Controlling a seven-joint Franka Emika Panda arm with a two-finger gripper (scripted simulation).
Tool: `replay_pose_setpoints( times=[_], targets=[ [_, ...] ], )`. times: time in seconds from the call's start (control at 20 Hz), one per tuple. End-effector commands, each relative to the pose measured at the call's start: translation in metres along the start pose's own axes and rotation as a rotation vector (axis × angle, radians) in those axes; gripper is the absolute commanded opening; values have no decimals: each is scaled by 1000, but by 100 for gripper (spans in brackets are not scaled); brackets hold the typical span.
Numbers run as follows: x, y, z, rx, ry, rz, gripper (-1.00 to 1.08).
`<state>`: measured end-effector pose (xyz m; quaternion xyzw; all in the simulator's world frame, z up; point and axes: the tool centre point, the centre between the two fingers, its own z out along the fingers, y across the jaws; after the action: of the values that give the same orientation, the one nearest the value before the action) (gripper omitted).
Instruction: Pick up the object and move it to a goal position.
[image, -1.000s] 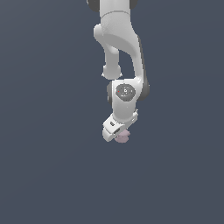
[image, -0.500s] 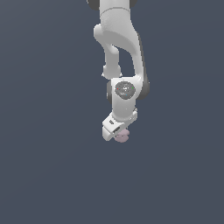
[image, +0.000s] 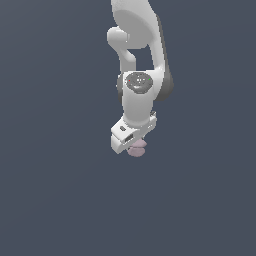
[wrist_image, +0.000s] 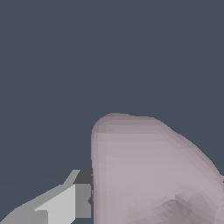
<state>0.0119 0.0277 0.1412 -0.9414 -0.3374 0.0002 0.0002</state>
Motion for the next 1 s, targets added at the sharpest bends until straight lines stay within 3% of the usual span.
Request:
replay_pose_setpoints(
  times=[0.0,0.95],
  targets=[
    [-3,5,-26,0,1,0,-100],
    [-30,45,-237,1,2,-1,-100]
  ],
)
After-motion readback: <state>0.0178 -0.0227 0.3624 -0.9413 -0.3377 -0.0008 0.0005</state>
